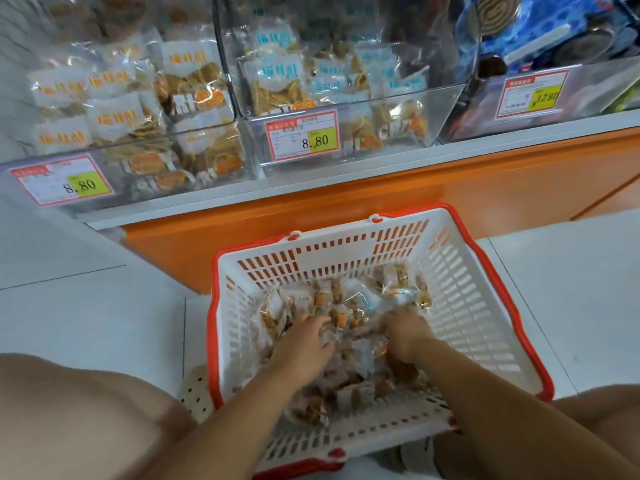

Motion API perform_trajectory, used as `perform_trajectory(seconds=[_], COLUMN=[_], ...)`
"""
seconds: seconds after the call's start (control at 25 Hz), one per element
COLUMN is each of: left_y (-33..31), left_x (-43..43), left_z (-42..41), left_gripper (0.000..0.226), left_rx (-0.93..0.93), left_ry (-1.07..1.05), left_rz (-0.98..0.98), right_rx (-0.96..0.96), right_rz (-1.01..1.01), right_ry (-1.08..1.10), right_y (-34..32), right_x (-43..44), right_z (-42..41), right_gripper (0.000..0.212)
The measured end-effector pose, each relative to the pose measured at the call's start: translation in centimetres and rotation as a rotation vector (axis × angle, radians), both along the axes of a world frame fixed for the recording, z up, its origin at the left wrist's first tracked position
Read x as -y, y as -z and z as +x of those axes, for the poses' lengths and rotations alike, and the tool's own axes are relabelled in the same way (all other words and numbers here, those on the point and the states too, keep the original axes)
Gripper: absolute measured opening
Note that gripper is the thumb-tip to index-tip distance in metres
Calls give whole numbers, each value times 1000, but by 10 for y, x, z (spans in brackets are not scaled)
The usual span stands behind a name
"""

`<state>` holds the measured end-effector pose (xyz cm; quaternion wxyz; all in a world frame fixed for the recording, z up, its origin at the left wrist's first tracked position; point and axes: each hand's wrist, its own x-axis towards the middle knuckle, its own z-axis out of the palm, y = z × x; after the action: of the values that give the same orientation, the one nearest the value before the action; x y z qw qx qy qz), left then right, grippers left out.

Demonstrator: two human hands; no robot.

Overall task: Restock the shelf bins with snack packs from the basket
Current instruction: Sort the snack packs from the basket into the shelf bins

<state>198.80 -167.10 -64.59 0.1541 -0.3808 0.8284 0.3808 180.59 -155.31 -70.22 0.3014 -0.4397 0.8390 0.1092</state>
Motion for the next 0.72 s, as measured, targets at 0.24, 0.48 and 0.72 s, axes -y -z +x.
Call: perform_trajectory(seconds=[0.24,0.48,0.72], left_y=[-16,-36,-51], left_x=[9,4,1], left_z=[-6,-15,-7], left_gripper=[90,37,18], left_rx=[-116,-432,-516], left_ry=[-352,-661,-744], left_rz=[385,814,828], right_rx=[739,1210,1337], right_rz=[-536,-754,-775], right_ry=[834,1029,987], right_y=[-57,-98,-120], right_x=[9,17,16], right_z=[-23,0,14], right_gripper=[53,38,14])
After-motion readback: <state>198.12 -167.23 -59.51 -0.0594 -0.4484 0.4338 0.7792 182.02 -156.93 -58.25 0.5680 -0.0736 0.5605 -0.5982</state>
